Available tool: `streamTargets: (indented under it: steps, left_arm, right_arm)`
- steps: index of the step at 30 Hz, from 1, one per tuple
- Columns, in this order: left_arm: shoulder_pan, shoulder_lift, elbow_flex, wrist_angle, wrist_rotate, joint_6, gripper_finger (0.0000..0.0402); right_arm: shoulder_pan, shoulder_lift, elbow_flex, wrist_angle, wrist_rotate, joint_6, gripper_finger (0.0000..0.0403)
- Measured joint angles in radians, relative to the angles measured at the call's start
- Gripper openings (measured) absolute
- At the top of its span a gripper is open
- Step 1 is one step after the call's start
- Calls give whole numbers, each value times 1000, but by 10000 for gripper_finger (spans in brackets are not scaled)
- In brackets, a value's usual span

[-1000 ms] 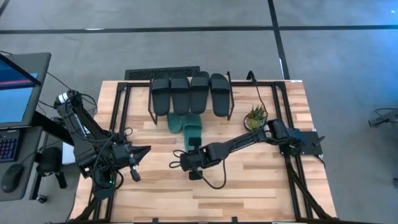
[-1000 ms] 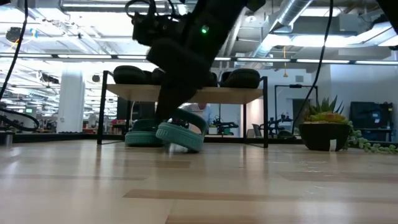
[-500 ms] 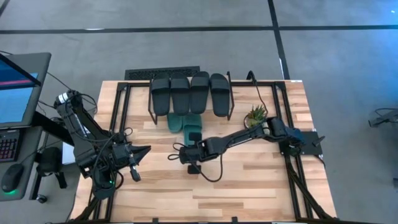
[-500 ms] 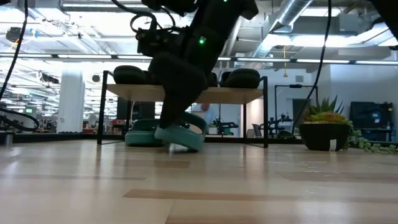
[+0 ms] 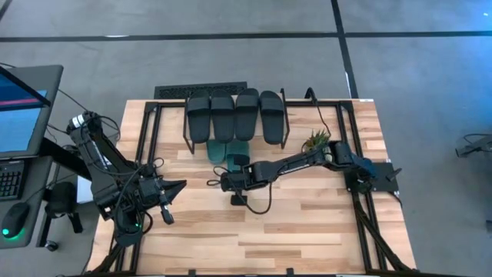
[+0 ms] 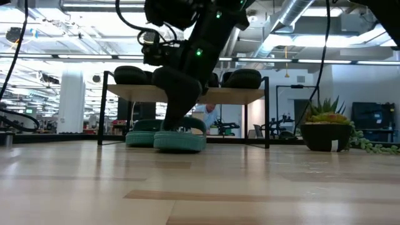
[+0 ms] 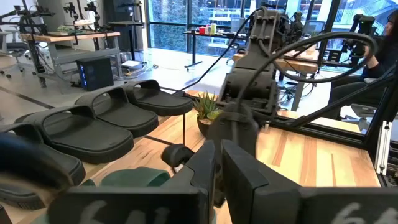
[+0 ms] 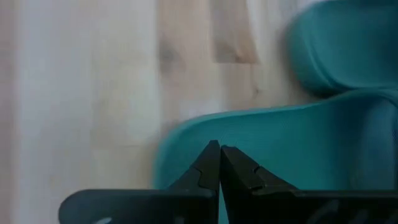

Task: Pick and place slides into the shelf
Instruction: Put the green slide under the shelf

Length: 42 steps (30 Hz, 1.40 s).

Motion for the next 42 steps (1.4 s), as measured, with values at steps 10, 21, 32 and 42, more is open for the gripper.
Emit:
streamTargets:
  steps: [10,21,32,42]
  left_arm:
    - [0,0,0,-1,0,0,14]
    - [0,0,-1,-1,-1,7,14]
    - [0,0,-1,-2,-1,7,14]
    - [0,0,-1,-3,-1,18,14]
  right_arm:
    - [96,3,0,-21,-29,0,0]
    - [87,3,-18,-70,-30,53,0]
    - [75,3,-57,-70,-57,73,0]
    - [74,3,-58,-30,-57,72,0]
